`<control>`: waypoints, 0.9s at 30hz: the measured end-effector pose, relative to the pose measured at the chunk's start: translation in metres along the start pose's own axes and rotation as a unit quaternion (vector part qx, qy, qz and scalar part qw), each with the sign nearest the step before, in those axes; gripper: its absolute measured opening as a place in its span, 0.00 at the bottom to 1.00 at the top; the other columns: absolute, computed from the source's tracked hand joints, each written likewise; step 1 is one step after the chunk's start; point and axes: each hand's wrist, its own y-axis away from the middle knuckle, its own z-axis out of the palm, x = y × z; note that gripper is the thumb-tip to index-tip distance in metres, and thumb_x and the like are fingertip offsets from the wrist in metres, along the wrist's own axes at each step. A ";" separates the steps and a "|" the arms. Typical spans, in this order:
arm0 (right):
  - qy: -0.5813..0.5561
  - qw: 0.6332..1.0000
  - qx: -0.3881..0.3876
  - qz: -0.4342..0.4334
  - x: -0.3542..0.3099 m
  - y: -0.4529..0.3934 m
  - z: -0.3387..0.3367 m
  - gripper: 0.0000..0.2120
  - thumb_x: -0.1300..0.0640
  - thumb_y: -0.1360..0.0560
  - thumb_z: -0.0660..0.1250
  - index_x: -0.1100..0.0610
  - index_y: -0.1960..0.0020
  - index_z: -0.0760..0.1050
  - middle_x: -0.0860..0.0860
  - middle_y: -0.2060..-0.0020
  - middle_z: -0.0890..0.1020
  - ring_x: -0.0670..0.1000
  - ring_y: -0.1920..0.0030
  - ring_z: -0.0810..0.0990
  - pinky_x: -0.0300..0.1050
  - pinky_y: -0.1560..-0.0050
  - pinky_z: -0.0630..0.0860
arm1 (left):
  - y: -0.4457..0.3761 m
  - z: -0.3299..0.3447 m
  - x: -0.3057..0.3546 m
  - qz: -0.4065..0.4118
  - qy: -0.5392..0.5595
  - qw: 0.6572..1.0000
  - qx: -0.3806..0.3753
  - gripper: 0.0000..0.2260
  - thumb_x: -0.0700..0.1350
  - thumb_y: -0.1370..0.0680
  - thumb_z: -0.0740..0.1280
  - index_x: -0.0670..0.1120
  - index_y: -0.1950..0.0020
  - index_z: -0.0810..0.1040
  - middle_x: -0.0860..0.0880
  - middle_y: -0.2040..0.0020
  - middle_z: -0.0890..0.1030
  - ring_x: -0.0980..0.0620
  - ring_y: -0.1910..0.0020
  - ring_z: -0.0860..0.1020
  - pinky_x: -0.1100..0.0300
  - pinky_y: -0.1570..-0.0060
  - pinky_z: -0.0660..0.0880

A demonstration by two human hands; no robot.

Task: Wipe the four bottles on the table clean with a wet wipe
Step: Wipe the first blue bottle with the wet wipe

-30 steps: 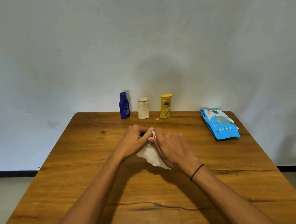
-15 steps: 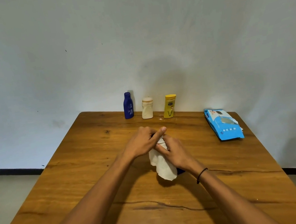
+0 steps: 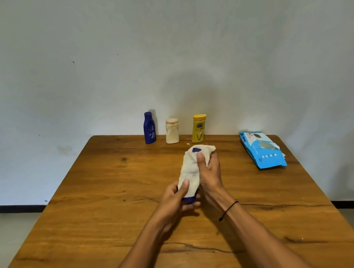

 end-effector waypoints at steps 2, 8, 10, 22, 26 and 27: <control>0.041 0.998 -0.037 -0.043 -0.001 0.000 -0.008 0.15 0.54 0.15 0.62 0.53 0.29 0.71 0.50 0.41 0.83 0.51 0.45 0.85 0.44 0.53 0.85 | -0.003 0.003 0.004 0.022 -0.032 0.999 0.009 0.25 0.62 0.21 0.71 0.45 0.33 0.78 0.41 0.51 0.82 0.47 0.61 0.80 0.46 0.57 0.78; 0.442 0.867 -0.166 -0.158 -0.031 -0.019 -0.052 0.14 0.45 0.14 0.56 0.53 0.41 0.75 0.46 0.54 0.79 0.47 0.55 0.78 0.40 0.59 0.74 | -0.005 -0.019 0.027 0.052 -0.247 0.967 -0.032 0.30 0.64 0.23 0.72 0.49 0.28 0.74 0.49 0.50 0.83 0.54 0.60 0.79 0.57 0.60 0.79; 0.526 0.811 -0.154 -0.205 -0.027 -0.029 -0.056 0.15 0.46 0.13 0.55 0.53 0.39 0.76 0.46 0.54 0.79 0.49 0.55 0.78 0.41 0.61 0.70 | -0.005 -0.010 0.033 0.078 -0.290 0.954 0.007 0.27 0.56 0.25 0.76 0.53 0.29 0.71 0.59 0.47 0.78 0.60 0.53 0.77 0.67 0.56 0.76; 0.501 0.796 -0.274 -0.200 -0.033 -0.018 -0.066 0.15 0.44 0.15 0.56 0.51 0.43 0.77 0.50 0.49 0.80 0.48 0.49 0.79 0.45 0.51 0.79 | -0.011 -0.032 0.032 0.019 -0.202 0.979 0.004 0.26 0.50 0.30 0.81 0.44 0.35 0.79 0.46 0.57 0.84 0.54 0.70 0.76 0.64 0.76 0.73; 0.624 0.739 -0.123 -0.222 -0.028 -0.017 -0.060 0.32 0.35 0.16 0.43 0.56 0.58 0.74 0.54 0.65 0.78 0.54 0.63 0.77 0.51 0.61 0.76 | -0.007 -0.017 0.037 0.034 -0.283 0.958 0.040 0.31 0.49 0.35 0.85 0.50 0.39 0.72 0.55 0.44 0.78 0.55 0.53 0.80 0.64 0.57 0.80; 0.627 0.746 -0.098 -0.202 -0.030 -0.018 -0.057 0.29 0.38 0.14 0.46 0.56 0.59 0.73 0.52 0.65 0.77 0.52 0.64 0.75 0.48 0.62 0.73 | -0.006 -0.013 0.037 0.060 -0.293 0.953 0.050 0.30 0.47 0.33 0.85 0.53 0.40 0.70 0.58 0.46 0.75 0.59 0.51 0.78 0.68 0.57 0.76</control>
